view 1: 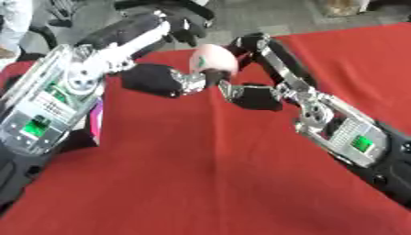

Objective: Pick up the objects with one hand, pass them to the other hand, and then place them into the box on the other side of the table.

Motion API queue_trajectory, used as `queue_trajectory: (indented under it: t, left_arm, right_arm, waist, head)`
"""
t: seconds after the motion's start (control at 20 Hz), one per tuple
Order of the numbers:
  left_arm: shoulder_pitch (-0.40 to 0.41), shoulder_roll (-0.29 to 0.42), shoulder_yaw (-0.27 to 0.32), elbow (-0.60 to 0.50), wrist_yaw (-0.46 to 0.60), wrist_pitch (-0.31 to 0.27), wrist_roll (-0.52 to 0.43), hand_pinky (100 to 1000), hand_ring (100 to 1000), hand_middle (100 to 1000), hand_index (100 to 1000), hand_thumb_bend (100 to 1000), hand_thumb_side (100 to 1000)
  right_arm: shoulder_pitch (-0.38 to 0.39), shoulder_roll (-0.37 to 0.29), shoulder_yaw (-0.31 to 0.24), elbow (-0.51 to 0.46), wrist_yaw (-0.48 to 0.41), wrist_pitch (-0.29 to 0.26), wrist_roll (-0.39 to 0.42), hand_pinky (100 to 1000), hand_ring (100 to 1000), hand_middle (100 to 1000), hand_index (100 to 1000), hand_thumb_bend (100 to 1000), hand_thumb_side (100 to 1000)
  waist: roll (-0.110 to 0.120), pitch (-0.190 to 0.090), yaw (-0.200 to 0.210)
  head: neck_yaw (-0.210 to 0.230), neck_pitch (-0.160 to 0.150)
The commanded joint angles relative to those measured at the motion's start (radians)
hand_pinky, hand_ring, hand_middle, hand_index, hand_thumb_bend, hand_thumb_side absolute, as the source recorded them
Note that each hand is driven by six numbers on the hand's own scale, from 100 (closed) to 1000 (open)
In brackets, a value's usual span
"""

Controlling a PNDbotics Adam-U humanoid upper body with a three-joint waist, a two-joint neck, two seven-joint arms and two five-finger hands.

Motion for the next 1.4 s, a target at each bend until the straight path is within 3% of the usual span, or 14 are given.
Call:
queue_trajectory:
  t: [0.05, 0.85, 1.4]
  left_arm:
    - [-0.015, 0.031, 0.016, -0.027, -0.013, 0.015, -0.029, 842, 820, 723, 867, 488, 720]
    - [-0.013, -0.008, 0.001, 0.04, -0.082, 0.002, -0.045, 847, 832, 743, 881, 496, 692]
    - [-0.013, -0.052, 0.01, 0.095, -0.089, 0.017, 0.03, 839, 825, 728, 877, 386, 645]
  right_arm:
    - [-0.01, -0.018, -0.007, -0.018, 0.008, -0.002, -0.004, 600, 683, 479, 571, 100, 100]
    - [-0.011, -0.016, -0.005, -0.018, 0.019, -0.019, -0.011, 591, 680, 479, 570, 100, 100]
    - [-0.013, -0.012, 0.0, -0.018, 0.018, -0.022, -0.009, 585, 678, 478, 568, 100, 100]
  waist:
    - [0.012, 0.002, 0.001]
    - [0.008, 0.004, -0.003]
    - [0.008, 0.009, -0.006]
  head:
    - [0.0, -0.002]
    - [0.003, -0.002]
    - [0.005, -0.002]
